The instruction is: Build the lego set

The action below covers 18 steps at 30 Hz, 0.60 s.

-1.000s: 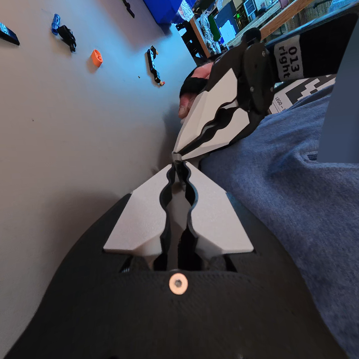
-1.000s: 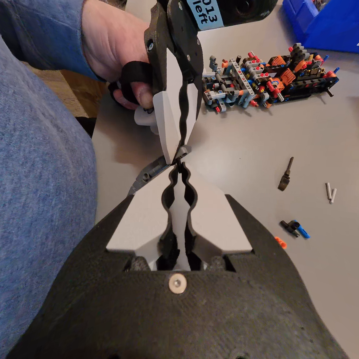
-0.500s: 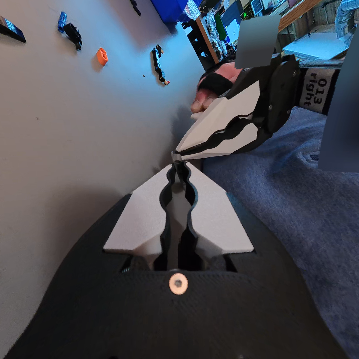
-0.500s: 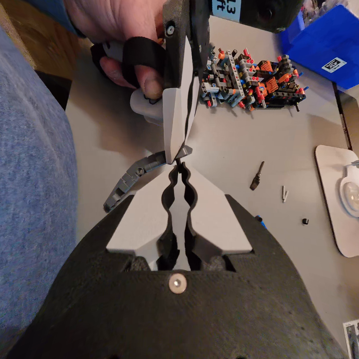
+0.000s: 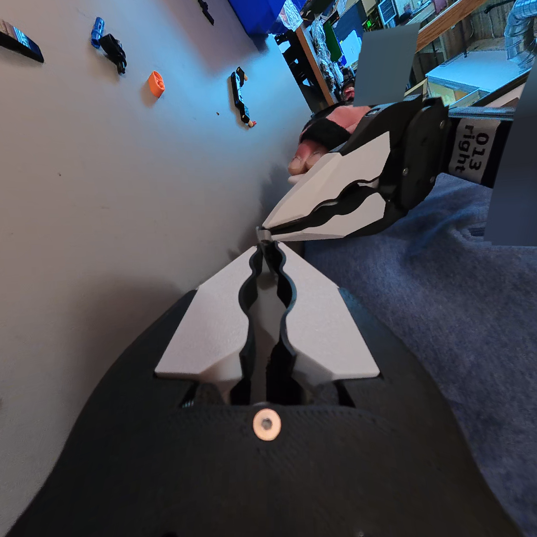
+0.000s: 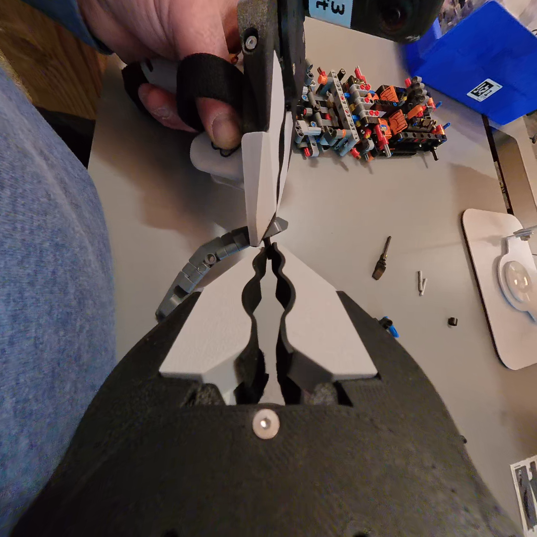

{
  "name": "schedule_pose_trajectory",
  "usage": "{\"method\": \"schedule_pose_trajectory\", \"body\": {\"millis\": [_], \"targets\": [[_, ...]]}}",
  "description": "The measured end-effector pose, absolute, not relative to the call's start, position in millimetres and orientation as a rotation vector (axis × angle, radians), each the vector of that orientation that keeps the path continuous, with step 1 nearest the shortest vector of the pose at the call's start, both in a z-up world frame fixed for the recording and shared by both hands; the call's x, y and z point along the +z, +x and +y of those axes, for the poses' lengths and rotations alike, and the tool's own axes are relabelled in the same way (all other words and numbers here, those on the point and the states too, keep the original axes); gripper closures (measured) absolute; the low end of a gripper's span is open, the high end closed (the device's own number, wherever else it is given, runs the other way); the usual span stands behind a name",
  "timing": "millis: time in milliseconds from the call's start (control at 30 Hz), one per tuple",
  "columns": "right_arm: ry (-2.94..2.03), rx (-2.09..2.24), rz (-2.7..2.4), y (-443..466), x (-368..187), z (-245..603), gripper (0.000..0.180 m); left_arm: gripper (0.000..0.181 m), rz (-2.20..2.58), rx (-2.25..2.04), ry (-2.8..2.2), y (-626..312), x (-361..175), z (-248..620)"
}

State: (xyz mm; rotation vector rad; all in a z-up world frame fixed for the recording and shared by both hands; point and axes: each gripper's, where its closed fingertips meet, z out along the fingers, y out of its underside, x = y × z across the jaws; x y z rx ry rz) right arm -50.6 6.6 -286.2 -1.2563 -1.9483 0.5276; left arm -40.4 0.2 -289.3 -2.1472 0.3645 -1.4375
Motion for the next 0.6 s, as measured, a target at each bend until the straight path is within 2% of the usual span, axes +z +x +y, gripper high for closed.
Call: {"method": "schedule_pose_trajectory", "body": {"millis": [600], "targets": [[-1.247, 0.535, -1.955, -50.7, -291.9, 5.3, 0.180, 0.176, 0.381, -1.438, -2.192, -39.9, -294.5, -0.6]]}}
